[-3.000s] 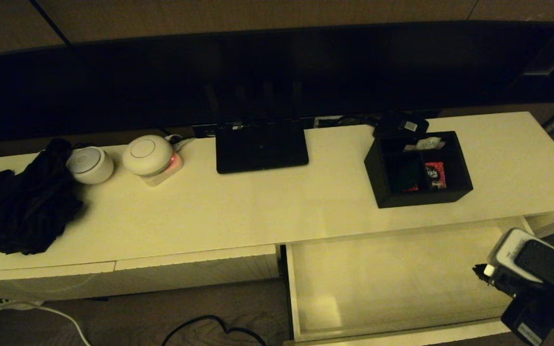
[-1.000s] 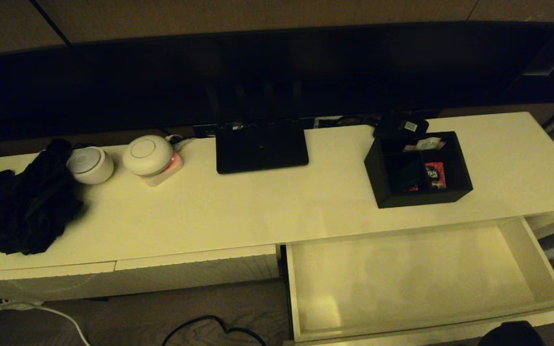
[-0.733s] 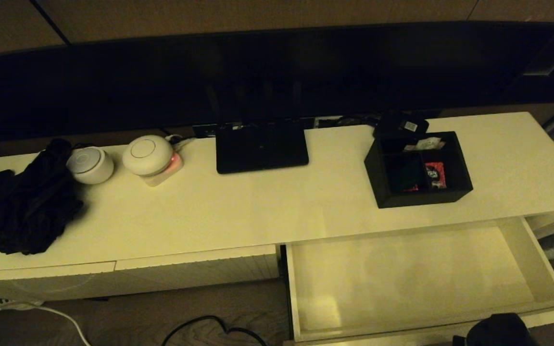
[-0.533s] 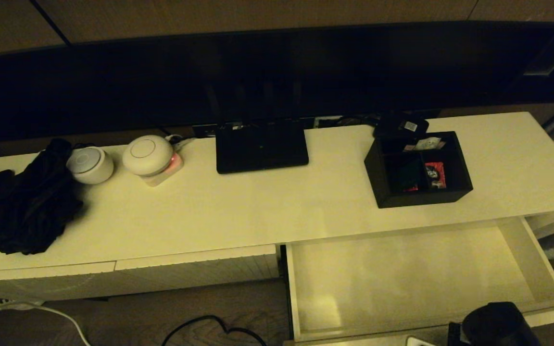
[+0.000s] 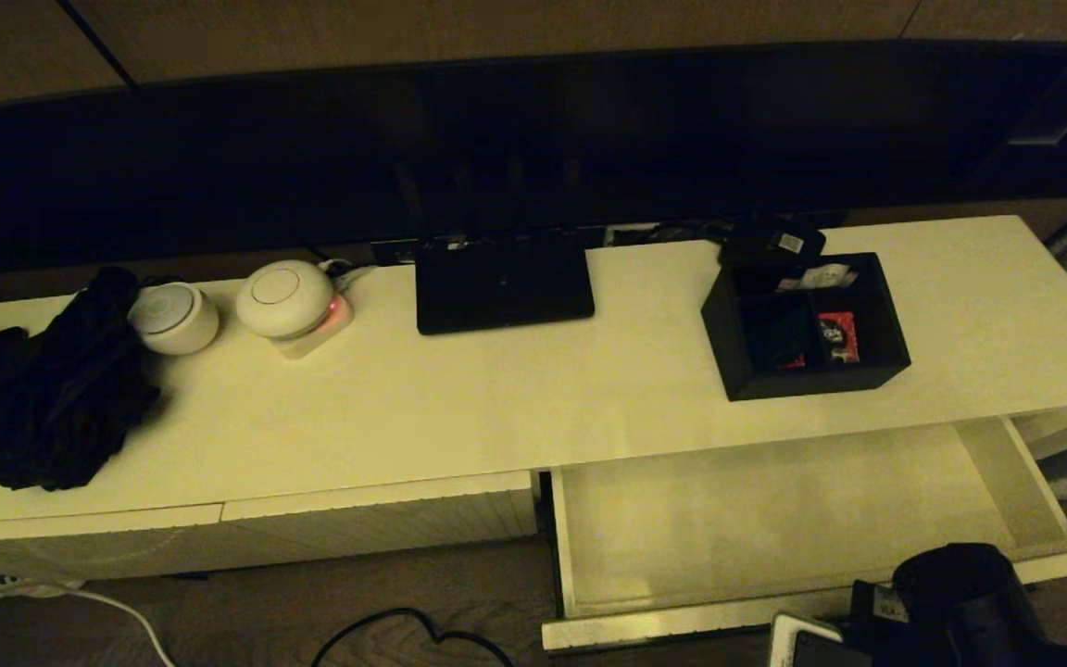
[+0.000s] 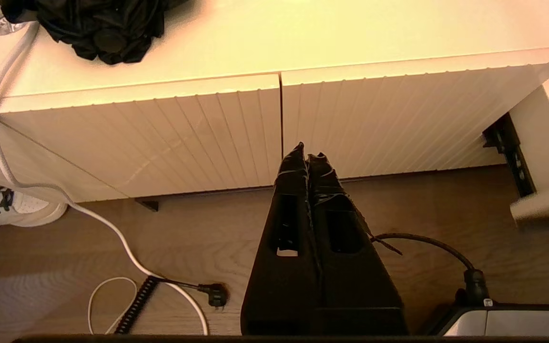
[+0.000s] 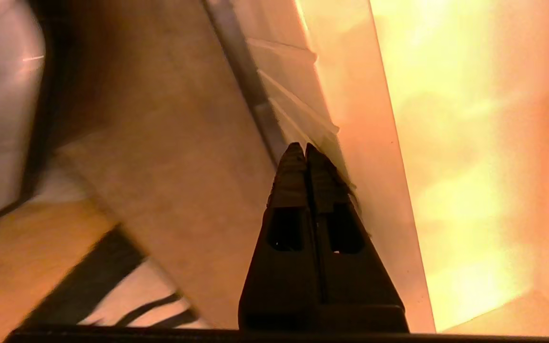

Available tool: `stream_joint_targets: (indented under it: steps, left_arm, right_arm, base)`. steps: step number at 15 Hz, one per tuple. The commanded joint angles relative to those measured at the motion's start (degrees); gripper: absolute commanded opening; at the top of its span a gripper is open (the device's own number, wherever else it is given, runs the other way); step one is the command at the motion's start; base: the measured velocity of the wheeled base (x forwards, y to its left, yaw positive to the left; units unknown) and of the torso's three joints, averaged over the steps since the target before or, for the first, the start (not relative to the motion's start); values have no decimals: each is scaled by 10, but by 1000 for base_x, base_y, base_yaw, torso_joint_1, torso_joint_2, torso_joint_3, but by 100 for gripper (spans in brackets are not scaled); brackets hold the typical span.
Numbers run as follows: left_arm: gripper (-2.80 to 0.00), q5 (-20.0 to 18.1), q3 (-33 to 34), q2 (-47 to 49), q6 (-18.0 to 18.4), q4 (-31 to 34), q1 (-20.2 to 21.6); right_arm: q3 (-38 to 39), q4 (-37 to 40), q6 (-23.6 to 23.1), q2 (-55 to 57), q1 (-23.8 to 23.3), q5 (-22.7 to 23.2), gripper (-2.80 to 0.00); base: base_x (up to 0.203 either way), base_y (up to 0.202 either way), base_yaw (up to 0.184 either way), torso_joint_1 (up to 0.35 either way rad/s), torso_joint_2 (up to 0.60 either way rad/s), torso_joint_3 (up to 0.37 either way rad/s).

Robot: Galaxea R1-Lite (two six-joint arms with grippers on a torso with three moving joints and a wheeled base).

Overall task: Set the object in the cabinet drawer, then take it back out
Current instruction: Close the drawer

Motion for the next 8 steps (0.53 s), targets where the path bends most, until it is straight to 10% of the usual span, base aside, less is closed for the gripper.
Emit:
stream_joint_targets:
  steps: [1, 8]
  left_arm:
    - [-280, 0, 2, 0, 0, 0, 0]
    - [-280, 0, 2, 0, 0, 0, 0]
  right_arm:
    - [-10, -9, -20, 2, -15, -2, -280]
    - [-74, -37, -42, 35, -54, -1, -280]
  base:
    - [0, 0, 0, 0, 0, 0]
    - [0, 0, 0, 0, 0, 0]
